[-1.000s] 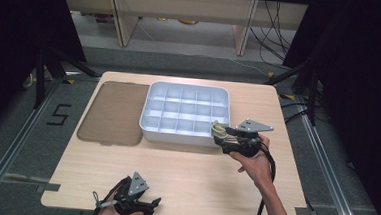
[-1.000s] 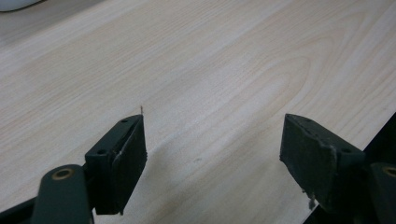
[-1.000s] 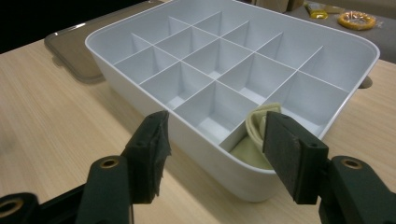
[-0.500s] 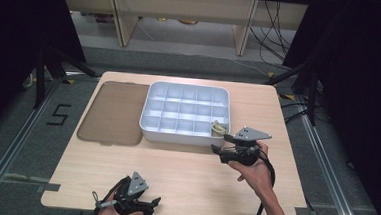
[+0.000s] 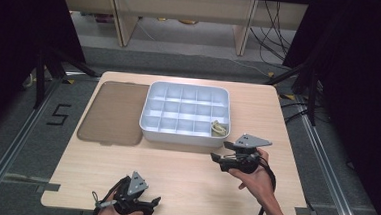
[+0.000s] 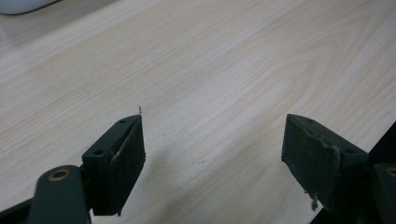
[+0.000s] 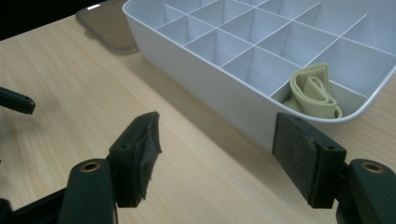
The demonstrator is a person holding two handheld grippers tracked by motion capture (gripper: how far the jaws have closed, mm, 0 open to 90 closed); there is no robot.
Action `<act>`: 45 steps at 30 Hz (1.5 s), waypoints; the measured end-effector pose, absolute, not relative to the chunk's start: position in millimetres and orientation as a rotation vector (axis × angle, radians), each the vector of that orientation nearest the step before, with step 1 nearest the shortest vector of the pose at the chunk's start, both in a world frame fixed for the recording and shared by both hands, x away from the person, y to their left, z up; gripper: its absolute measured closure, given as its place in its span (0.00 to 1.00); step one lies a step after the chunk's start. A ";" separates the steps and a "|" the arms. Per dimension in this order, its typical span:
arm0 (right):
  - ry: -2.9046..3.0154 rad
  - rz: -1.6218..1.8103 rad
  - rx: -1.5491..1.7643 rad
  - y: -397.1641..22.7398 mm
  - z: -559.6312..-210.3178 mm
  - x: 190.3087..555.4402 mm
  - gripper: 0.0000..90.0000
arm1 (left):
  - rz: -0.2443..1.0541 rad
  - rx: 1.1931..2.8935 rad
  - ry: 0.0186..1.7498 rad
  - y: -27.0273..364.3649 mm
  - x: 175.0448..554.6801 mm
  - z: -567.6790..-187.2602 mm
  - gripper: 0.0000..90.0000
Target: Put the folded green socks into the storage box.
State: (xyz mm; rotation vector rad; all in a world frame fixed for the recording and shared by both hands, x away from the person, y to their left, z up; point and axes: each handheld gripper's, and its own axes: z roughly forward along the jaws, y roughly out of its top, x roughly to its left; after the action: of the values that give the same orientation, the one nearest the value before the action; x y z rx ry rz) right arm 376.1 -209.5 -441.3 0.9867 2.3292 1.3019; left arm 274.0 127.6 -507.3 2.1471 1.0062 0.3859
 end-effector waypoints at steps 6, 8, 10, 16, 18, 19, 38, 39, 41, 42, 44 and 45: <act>2.346 1.300 1.006 -211.3 -447.5 368.9 0.35 | 0.389 2.142 1.010 127.4 274.1 -507.6 0.23; 2.343 1.286 1.009 -212.1 -448.3 367.4 0.35 | 0.388 2.140 1.011 127.4 274.0 -507.4 0.23; 2.361 1.286 1.030 -212.2 -449.8 364.2 0.35 | 0.396 2.145 1.005 127.8 274.1 -507.1 0.23; 2.361 1.280 1.020 -215.9 -456.4 360.8 0.35 | 0.403 2.140 0.997 127.4 274.4 -507.1 0.23; 2.369 1.284 1.032 -215.9 -458.9 358.2 0.34 | 0.406 2.140 0.997 127.5 274.5 -507.0 0.23; 2.369 1.273 1.018 -217.3 -459.6 358.6 0.34 | 0.406 2.138 0.999 127.4 274.3 -507.0 0.23; 2.422 1.283 1.018 -214.3 -472.6 338.4 0.32 | 0.405 2.129 1.014 126.5 273.5 -507.2 0.23; 2.424 1.270 0.989 -215.3 -472.6 338.6 0.32 | 0.409 2.133 1.008 126.7 273.5 -506.9 0.23; 2.439 1.260 0.971 -215.3 -473.6 336.4 0.32 | 0.404 2.128 1.015 126.5 273.5 -507.2 0.23; 2.440 1.266 0.984 -214.7 -474.2 334.4 0.31 | 0.408 2.133 1.013 126.8 273.7 -507.1 0.23; 2.446 1.256 0.968 -215.8 -475.3 333.1 0.31 | 0.418 2.148 1.011 127.6 274.3 -507.0 0.23; 2.432 1.261 0.968 -216.0 -476.7 332.6 0.31 | 0.419 2.152 1.004 127.7 274.3 -506.7 0.23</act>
State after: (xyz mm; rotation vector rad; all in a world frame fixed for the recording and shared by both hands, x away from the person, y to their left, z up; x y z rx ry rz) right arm 332.6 -216.0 -476.7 0.9675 2.4316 1.2609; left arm 274.3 127.7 -506.7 2.1518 1.0042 0.4185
